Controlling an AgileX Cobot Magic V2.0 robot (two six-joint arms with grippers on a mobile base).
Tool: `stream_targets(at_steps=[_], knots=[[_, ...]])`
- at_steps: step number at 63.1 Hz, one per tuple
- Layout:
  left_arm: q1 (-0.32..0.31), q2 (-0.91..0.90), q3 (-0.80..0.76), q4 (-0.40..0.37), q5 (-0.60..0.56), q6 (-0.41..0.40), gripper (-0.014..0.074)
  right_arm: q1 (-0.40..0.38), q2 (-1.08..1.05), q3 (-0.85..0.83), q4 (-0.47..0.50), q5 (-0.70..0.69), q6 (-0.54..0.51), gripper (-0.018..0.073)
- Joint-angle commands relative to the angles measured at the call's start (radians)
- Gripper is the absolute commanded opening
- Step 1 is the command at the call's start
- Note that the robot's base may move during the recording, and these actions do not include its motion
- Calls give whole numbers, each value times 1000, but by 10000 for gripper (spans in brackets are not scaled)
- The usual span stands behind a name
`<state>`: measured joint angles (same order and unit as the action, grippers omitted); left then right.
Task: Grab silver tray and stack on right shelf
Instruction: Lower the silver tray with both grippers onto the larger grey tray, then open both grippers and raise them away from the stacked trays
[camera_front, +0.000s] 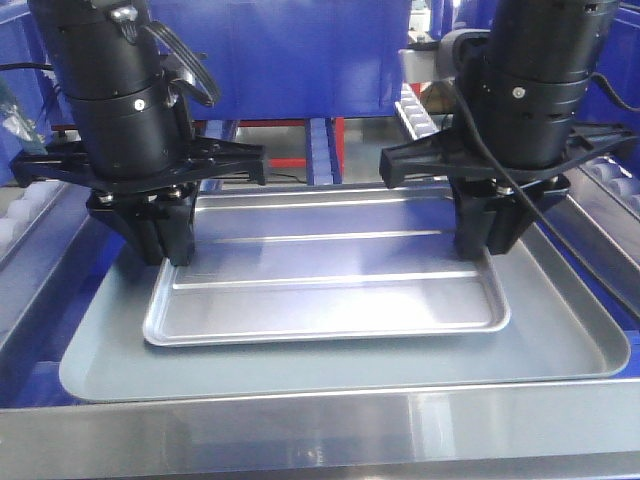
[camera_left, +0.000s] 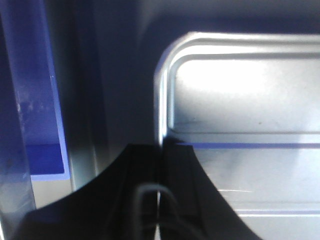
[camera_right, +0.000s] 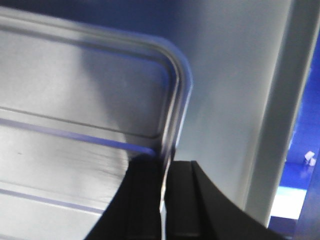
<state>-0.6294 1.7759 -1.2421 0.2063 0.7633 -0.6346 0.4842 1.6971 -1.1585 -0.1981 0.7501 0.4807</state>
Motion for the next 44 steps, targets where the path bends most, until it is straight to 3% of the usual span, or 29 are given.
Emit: stream_targets(at_steps=[1, 10, 15, 20, 35, 44], knots=[[8, -48, -30, 50, -16, 11, 101, -9, -45, -28, -53, 8, -27, 153], [8, -48, -30, 38, -16, 11, 375, -9, -45, -28, -53, 16, -27, 370], [8, -48, -30, 36, -12, 11, 433, -9, -46, -28, -53, 23, -27, 468], [6, -50, -30, 34, -5, 11, 431, -9, -50, -28, -53, 32, -27, 511], [-26, -136, -34, 37, 21, 11, 418, -6, -124, -28, -53, 62, -27, 506], [-63, -249, -22, 66, 51, 11, 316, 5, -207, -25, -54, 88, -27, 397]])
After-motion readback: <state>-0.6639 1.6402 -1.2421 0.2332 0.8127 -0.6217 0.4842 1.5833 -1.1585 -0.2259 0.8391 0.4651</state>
